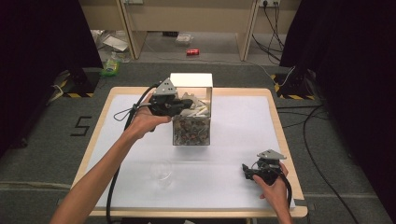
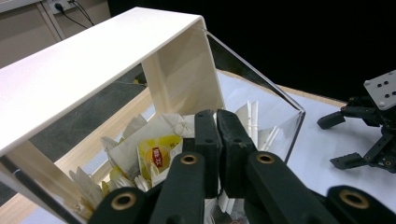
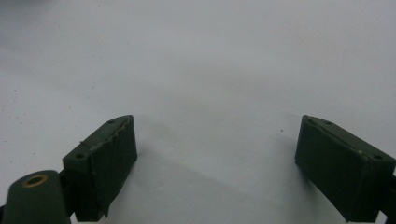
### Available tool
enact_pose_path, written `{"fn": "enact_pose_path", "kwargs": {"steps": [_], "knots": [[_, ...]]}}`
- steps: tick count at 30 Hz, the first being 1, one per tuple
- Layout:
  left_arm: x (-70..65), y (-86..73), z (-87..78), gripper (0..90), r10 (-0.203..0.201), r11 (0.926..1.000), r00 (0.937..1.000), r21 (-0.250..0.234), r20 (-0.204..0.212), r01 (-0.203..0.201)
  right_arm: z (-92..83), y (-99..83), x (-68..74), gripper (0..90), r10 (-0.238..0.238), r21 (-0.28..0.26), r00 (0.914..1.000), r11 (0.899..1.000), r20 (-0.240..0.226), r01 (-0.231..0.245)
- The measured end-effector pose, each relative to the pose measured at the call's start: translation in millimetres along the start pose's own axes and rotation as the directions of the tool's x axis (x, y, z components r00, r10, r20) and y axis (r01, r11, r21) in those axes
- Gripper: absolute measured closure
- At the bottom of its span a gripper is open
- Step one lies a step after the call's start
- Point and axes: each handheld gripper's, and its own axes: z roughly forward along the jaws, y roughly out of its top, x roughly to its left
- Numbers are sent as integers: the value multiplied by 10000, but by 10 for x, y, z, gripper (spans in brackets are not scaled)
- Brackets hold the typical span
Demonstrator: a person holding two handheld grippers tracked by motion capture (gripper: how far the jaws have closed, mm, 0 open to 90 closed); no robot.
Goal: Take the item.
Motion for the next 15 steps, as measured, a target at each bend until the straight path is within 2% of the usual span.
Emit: {"fn": "enact_pose_path", "kwargs": {"steps": [6,15], "knots": [[24,48,-74,893,-350,9987,9993,-382,-136,344,0,0,0,133,-5,-11,10000,10000,7,5],[52,122,-197,893,-452,9954,9990,-843,-54,446,0,0,0,133,-5,-11,10000,10000,4,5]]}}
